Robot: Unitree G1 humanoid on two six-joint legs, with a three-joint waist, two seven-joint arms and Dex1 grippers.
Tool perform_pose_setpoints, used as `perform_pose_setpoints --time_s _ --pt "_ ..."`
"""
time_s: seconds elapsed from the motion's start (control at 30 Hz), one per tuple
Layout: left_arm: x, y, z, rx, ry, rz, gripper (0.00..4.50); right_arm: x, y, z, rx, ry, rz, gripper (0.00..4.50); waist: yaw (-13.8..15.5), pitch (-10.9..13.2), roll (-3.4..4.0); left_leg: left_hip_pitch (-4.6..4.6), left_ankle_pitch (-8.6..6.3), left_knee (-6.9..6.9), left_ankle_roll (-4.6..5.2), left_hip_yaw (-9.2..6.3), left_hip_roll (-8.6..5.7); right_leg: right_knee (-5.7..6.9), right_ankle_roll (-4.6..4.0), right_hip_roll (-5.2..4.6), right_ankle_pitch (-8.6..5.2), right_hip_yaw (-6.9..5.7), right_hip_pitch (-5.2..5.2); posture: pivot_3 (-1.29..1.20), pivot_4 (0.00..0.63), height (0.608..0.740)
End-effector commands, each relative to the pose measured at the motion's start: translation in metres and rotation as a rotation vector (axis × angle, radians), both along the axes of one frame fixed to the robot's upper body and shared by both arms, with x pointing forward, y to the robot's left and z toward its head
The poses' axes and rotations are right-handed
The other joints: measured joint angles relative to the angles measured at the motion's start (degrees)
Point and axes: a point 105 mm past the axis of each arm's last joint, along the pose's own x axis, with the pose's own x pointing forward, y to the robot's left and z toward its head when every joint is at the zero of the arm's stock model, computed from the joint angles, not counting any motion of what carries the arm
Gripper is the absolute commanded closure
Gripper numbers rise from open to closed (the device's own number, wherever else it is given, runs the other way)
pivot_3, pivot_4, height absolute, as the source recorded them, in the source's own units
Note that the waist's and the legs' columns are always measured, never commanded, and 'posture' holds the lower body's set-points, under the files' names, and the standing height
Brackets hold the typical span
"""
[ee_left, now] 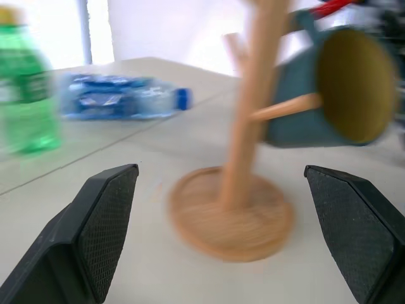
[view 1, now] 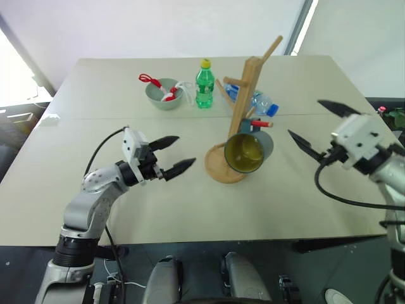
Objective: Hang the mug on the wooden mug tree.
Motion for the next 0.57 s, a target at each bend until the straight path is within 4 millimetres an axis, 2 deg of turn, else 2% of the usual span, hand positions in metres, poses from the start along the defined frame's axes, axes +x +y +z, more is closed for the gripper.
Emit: perform_pose_setpoints --time_s 0.03,0.1,0.23,0.37,0.57 --pt "0.010 0.022 -0.006 0.017 -0.035 0.166 0.00 -0.003 -0.011 -0.016 0.152 0.033 -0.048 0.31 -0.19 0.02 0.05 0.01 0.00 0.01 0.00 0.04 0.01 0.09 0.00 -0.04 0.00 0.05 -0.05 0.00 0.150 0.740" --pt "0.012 0.038 -0.020 0.017 -0.020 0.286 0.00 -0.002 -0.010 -0.049 0.280 0.107 -0.077 0.31 -0.24 -0.04 -0.02 0.06 0.00 0.02 0.00 0.04 0.03 0.10 0.00 -0.04 0.00 0.05 -0.02 0.00 0.150 0.740" --pt "0.010 0.052 -0.033 0.016 -0.004 0.402 0.00 0.006 -0.004 -0.079 0.395 0.160 -0.097 0.31 -0.21 -0.01 0.03 0.05 0.00 0.01 0.00 0.05 0.08 0.17 -0.01 -0.04 0.01 0.05 -0.10 0.00 0.150 0.740" --pt "0.007 0.060 -0.043 0.037 0.008 0.457 0.00 0.013 0.001 -0.094 0.423 0.180 -0.089 0.31 -0.12 -0.02 0.03 0.05 0.01 0.05 -0.01 0.08 0.06 0.17 -0.02 -0.12 0.02 0.05 -0.08 0.00 0.150 0.740" --pt "0.004 0.066 -0.045 0.038 0.008 0.489 0.00 0.021 0.000 -0.106 0.455 0.192 -0.084 0.31 0.00 -0.02 0.02 0.01 0.01 0.04 -0.01 0.05 0.06 0.15 -0.02 -0.11 0.02 0.01 -0.08 0.00 0.150 0.740"
